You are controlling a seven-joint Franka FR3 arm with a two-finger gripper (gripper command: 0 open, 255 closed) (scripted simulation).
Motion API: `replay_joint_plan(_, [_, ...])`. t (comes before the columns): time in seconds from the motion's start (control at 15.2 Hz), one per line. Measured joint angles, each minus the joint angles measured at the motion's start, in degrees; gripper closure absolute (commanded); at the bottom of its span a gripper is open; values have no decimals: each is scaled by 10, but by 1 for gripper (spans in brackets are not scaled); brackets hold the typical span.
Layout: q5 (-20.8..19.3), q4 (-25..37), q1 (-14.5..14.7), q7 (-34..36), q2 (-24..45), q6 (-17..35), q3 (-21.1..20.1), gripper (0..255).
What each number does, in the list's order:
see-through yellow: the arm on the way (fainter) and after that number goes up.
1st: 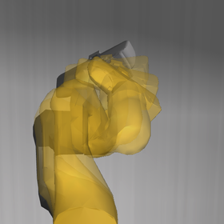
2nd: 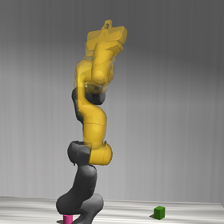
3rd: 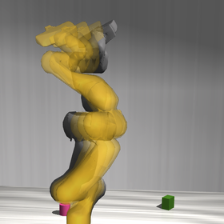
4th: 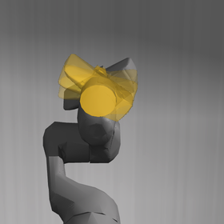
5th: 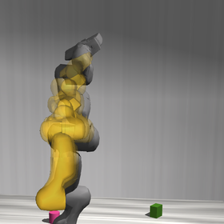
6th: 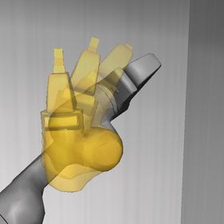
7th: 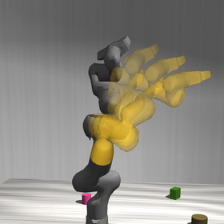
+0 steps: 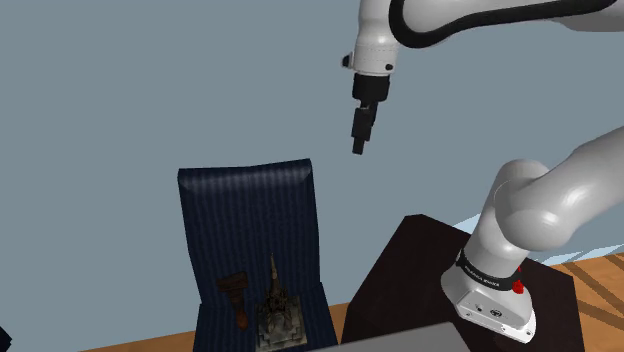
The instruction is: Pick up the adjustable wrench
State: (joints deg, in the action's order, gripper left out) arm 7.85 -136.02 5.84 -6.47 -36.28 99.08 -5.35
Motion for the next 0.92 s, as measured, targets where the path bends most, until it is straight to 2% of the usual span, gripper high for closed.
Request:
replay_joint_plan(0.59, [11,3,41,23,121,133,-78,0])
replay_joint_plan(0.92, [-4,26,57,44,209,204,-120,0])
